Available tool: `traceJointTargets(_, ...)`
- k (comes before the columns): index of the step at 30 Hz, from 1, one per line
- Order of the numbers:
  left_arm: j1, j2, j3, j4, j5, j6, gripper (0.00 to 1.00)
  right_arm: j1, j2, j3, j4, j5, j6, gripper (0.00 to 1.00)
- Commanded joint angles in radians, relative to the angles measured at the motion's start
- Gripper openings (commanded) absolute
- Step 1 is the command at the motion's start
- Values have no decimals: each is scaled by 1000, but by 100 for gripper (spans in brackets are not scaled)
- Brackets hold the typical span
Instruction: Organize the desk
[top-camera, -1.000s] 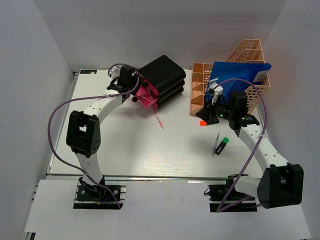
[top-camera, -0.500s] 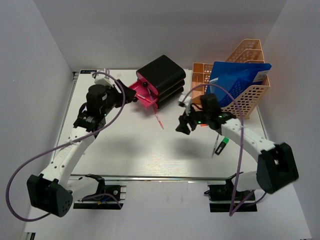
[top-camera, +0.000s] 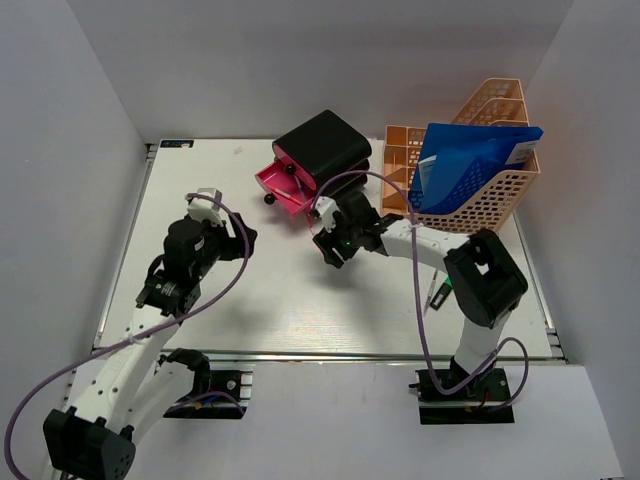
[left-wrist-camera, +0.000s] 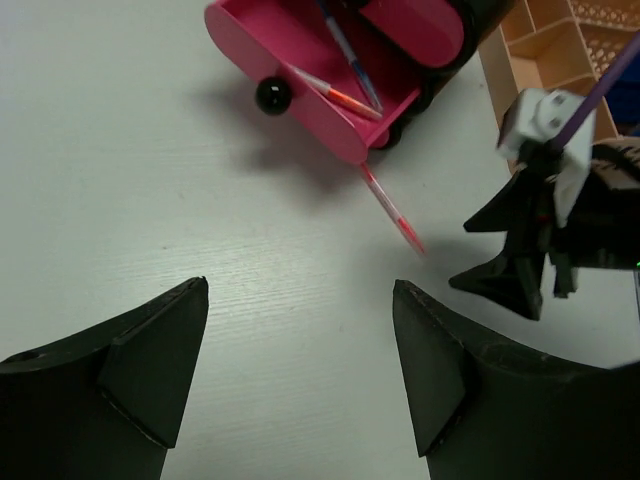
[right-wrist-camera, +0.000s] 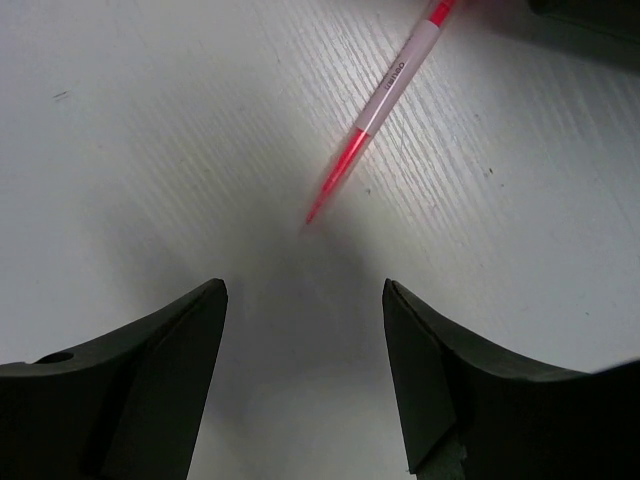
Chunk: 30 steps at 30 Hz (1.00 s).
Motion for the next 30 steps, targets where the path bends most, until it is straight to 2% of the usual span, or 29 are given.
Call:
traceJointTargets(1,4,-53,-1,20,-53,30,84,36,49,53,89,107,49,70)
traceJointTargets(7,4,-102,-11,12,-58,37,84,71,127,105,190,162,100,69)
traceJointTargets(11,4,-119,-13,9,-62,39,84,74,184,153,194,223,115,67)
traceJointTargets(19,4,-119,-13,5,-84,42,84,63,256,191,197,196,143,62)
traceJointTargets(25,4,-116,-13,5,-88,44,84,50,264,170,203,183,162,54)
traceJointTargets(30,4,-121,-11,5,-94,42,84,45,261,127,204,177,160,36)
